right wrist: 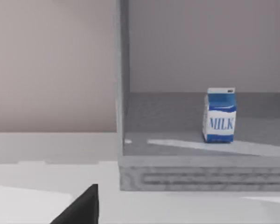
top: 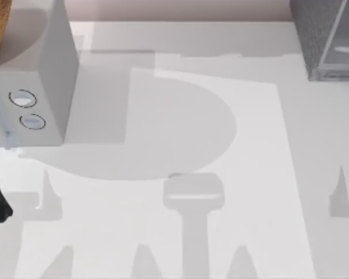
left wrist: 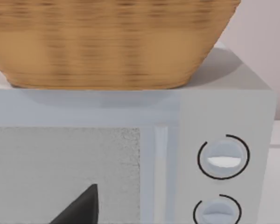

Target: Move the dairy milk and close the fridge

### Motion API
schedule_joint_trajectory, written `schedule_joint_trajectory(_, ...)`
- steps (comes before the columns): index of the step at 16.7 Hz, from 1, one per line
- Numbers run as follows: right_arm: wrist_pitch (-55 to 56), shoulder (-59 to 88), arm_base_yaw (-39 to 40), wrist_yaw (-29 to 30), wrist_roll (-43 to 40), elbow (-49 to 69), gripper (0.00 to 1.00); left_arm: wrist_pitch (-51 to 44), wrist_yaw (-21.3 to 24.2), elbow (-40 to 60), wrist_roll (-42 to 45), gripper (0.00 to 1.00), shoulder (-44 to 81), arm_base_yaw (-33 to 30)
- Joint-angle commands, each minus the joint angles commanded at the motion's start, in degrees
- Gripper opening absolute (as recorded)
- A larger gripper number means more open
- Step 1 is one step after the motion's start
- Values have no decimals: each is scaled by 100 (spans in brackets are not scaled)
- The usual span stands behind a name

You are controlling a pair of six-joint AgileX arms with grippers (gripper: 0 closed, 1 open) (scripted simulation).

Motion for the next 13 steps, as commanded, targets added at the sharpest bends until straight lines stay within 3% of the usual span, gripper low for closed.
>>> schedule_joint_trajectory(9,-240,-231,-3,10,-15,-86,100,0,0,0,0,100,0,0)
schedule_joint_trajectory(13,-1093,-781,-39,48,-4,368,100,0,0,0,0,100,0,0)
